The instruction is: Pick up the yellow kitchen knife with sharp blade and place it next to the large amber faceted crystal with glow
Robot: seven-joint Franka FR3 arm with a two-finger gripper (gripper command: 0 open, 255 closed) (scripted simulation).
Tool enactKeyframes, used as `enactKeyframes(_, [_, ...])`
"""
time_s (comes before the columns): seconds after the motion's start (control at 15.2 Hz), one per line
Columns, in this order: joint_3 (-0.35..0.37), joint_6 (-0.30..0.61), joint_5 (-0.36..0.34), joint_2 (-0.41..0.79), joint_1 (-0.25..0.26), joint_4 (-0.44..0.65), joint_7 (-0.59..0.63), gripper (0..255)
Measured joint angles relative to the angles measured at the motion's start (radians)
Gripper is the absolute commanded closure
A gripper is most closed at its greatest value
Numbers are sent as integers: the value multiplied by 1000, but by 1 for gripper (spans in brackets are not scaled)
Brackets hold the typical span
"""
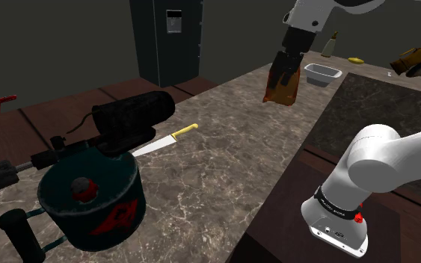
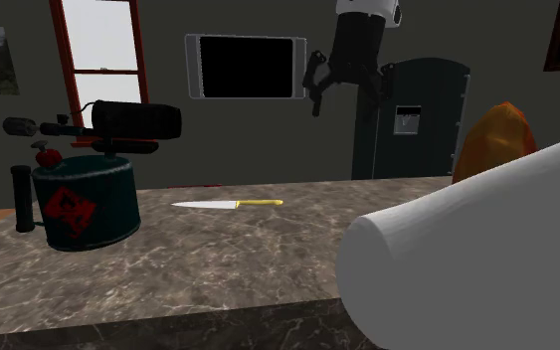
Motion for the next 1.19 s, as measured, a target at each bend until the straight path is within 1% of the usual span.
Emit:
enactKeyframes(0.13, [14, 11, 7, 6, -2, -3, 21, 0])
enactKeyframes(0.26, [64, 54, 32, 15, -7, -30, 100, 0])
enactKeyframes(0.53, [178, 156, 82, 88, -25, -41, 289, 0])
enactKeyframes(0.92, [352, 299, 115, 258, -71, 8, 588, 0])
enactKeyframes(1.19, [460, 391, 87, 409, -122, 73, 794, 0])
